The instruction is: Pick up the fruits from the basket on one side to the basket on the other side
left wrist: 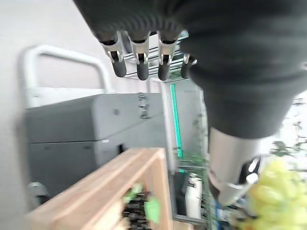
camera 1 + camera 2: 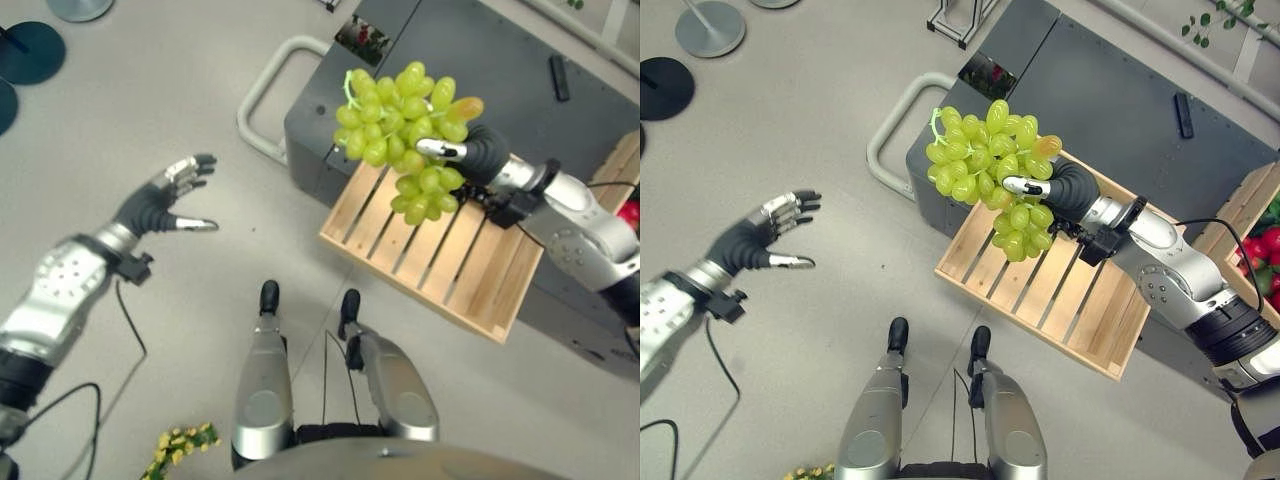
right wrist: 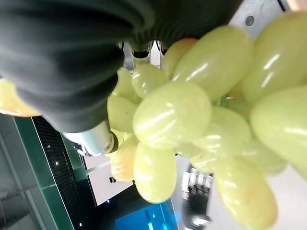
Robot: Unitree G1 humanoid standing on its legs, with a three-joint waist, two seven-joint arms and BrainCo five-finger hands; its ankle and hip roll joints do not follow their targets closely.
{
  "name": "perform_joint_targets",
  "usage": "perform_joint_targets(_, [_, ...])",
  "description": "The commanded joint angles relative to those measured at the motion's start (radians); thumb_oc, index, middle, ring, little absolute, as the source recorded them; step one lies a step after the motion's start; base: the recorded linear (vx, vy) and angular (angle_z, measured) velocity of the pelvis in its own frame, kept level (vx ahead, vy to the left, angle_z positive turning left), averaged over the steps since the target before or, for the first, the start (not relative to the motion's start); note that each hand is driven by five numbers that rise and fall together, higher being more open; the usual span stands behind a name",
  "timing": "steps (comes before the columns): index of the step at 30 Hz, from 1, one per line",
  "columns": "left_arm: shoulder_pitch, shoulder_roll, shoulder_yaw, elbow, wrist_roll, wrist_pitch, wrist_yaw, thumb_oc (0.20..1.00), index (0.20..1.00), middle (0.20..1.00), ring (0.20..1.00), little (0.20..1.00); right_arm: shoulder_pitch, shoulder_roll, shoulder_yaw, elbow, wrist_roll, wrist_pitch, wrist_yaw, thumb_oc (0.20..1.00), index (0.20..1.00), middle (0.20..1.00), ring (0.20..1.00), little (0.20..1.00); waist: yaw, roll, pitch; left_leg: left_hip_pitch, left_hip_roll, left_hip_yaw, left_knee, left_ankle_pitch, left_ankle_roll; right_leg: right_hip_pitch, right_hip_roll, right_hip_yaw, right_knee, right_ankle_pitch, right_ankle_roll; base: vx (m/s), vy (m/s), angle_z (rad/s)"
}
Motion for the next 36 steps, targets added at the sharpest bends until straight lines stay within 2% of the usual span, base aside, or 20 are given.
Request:
perform_joint_targets(1, [-0.036,0.024,-0.116,-0.027,-0.112,-0.008,-0.057,1.000,1.000,1.000,1.000,1.000,-0.064,0.021,0.072,-0.010,0.013,-0.073,-0.002,0.200,0.200,0.200,0.200,0.200,-0.027,-0.026,-0.148,0.009,-0.003,0.007,0.051,-0.062,0.002,0.030,-0.063,0.005,0.031,-0.015,0.134,0.00,0.000,0.00])
perform_joint_targets(2, [-0.100,0.042,-0.171,-0.027,-0.131,0.000,-0.068,1.000,1.000,1.000,1.000,1.000,-0.095,0.031,0.108,-0.004,0.016,-0.071,-0.003,0.200,0.200,0.200,0.200,0.200,-0.033,-0.030,-0.154,0.011,-0.004,0.008,0.053,-0.064,0.002,0.030,-0.061,0.007,0.032,-0.014,0.134,0.00,0.000,0.00])
perform_joint_targets(3, [-0.111,0.041,-0.182,-0.023,-0.132,0.000,-0.068,1.000,1.000,1.000,1.000,1.000,-0.093,0.029,0.105,-0.003,0.016,-0.071,-0.003,0.200,0.200,0.200,0.200,0.200,-0.030,-0.029,-0.153,0.011,-0.004,0.008,0.053,-0.064,0.002,0.030,-0.061,0.007,0.032,-0.015,0.134,0.00,-0.001,-0.07])
perform_joint_targets(4, [-0.254,0.063,-0.311,-0.020,-0.153,0.004,-0.078,1.000,1.000,1.000,1.000,1.000,-0.126,0.044,0.146,0.002,0.021,-0.066,-0.003,0.200,0.200,0.200,0.200,0.200,-0.034,-0.035,-0.160,0.016,-0.001,0.011,0.056,-0.066,0.003,0.034,-0.058,0.011,0.033,-0.015,0.135,0.00,-0.001,-0.05])
perform_joint_targets(6, [-0.440,0.053,-0.474,-0.013,-0.177,0.008,-0.069,1.000,1.000,1.000,1.000,1.000,-0.165,0.067,0.191,0.008,0.023,-0.068,-0.011,0.200,0.200,0.200,0.200,0.200,-0.040,-0.042,-0.173,0.021,0.002,0.012,0.059,-0.066,0.003,0.038,-0.057,0.011,0.034,-0.016,0.135,0.00,-0.005,-0.02])
perform_joint_targets(7, [-0.443,0.053,-0.477,-0.013,-0.177,0.008,-0.069,1.000,1.000,1.000,1.000,1.000,-0.164,0.067,0.190,0.008,0.023,-0.068,-0.011,0.200,0.200,0.200,0.200,0.200,-0.039,-0.042,-0.173,0.021,0.003,0.012,0.059,-0.066,0.003,0.038,-0.057,0.011,0.034,-0.016,0.135,0.00,-0.013,-0.03])
perform_joint_targets(9, [-0.598,0.029,-0.615,-0.010,-0.171,0.007,-0.059,1.000,1.000,1.000,1.000,1.000,-0.199,0.090,0.227,0.007,0.026,-0.071,-0.015,0.200,0.200,0.200,0.200,0.200,-0.048,-0.047,-0.183,0.023,0.005,0.013,0.058,-0.065,0.003,0.038,-0.056,0.012,0.035,-0.015,0.136,0.00,-0.006,-0.05])
perform_joint_targets(10, [-0.606,0.029,-0.622,-0.008,-0.172,0.007,-0.059,1.000,1.000,1.000,1.000,1.000,-0.196,0.089,0.223,0.008,0.026,-0.071,-0.014,0.200,0.200,0.200,0.200,0.200,-0.046,-0.048,-0.182,0.023,0.005,0.013,0.058,-0.065,0.003,0.038,-0.056,0.012,0.035,-0.016,0.136,0.00,0.000,0.00])
perform_joint_targets(13, [-0.748,-0.007,-0.742,0.002,-0.158,0.007,-0.060,1.000,1.000,1.000,1.000,1.000,-0.238,0.112,0.265,-0.001,0.027,-0.070,-0.014,0.200,0.200,0.200,0.200,0.200,-0.054,-0.053,-0.195,0.028,0.008,0.020,0.057,-0.067,0.002,0.040,-0.054,0.016,0.038,-0.016,0.137,0.00,0.001,-0.02])
perform_joint_targets(15, [-0.754,-0.008,-0.749,0.004,-0.159,0.006,-0.060,1.000,1.000,1.000,1.000,1.000,-0.236,0.112,0.261,-0.001,0.027,-0.070,-0.014,0.200,0.200,0.200,0.200,0.200,-0.052,-0.054,-0.193,0.029,0.008,0.020,0.057,-0.067,0.002,0.040,-0.054,0.016,0.038,-0.016,0.137,0.01,0.000,-0.03])
perform_joint_targets(16, [-0.817,-0.020,-0.805,0.000,-0.157,0.004,-0.061,1.000,1.000,1.000,1.000,1.000,-0.274,0.111,0.289,-0.020,0.024,-0.074,-0.010,0.200,0.200,0.200,0.200,0.200,-0.056,-0.058,-0.199,0.031,0.011,0.026,0.058,-0.069,0.002,0.041,-0.053,0.021,0.035,-0.015,0.137,0.00,-0.004,-0.05])
perform_joint_targets(21, [-0.842,-0.042,-0.833,-0.009,-0.157,0.006,-0.063,1.000,1.000,1.000,1.000,1.000,-0.308,0.115,0.307,-0.042,0.018,-0.086,-0.009,0.200,0.200,0.200,0.200,0.200,-0.061,-0.062,-0.207,0.033,0.016,0.032,0.057,-0.069,0.001,0.037,-0.051,0.025,0.035,-0.013,0.138,0.00,0.002,-0.04])
perform_joint_targets(28, [-0.815,-0.045,-0.818,-0.022,-0.143,0.009,-0.067,1.000,1.000,1.000,1.000,1.000,-0.310,0.119,0.305,-0.068,0.007,-0.090,-0.003,0.200,0.200,0.200,0.200,0.200,-0.062,-0.065,-0.217,0.036,0.016,0.037,0.060,-0.073,0.002,0.038,-0.049,0.029,0.032,-0.015,0.136,0.00,0.000,-0.03])
perform_joint_targets(35, [-0.785,-0.055,-0.794,-0.023,-0.142,0.010,-0.068,1.000,1.000,1.000,1.000,1.000,-0.273,0.125,0.274,-0.057,0.008,-0.091,-0.006,0.200,0.200,0.200,0.200,0.200,-0.061,-0.065,-0.223,0.038,0.015,0.038,0.061,-0.076,0.004,0.042,-0.050,0.028,0.032,-0.015,0.136,0.00,-0.001,-0.03])
perform_joint_targets(36, [-0.757,-0.062,-0.768,-0.025,-0.143,0.012,-0.065,1.000,1.000,1.000,1.000,1.000,-0.215,0.152,0.233,-0.046,0.017,-0.088,-0.010,0.200,0.200,0.200,0.200,0.200,-0.061,-0.064,-0.224,0.038,0.014,0.037,0.061,-0.076,0.005,0.046,-0.052,0.026,0.030,-0.015,0.136,0.00,0.000,0.00])
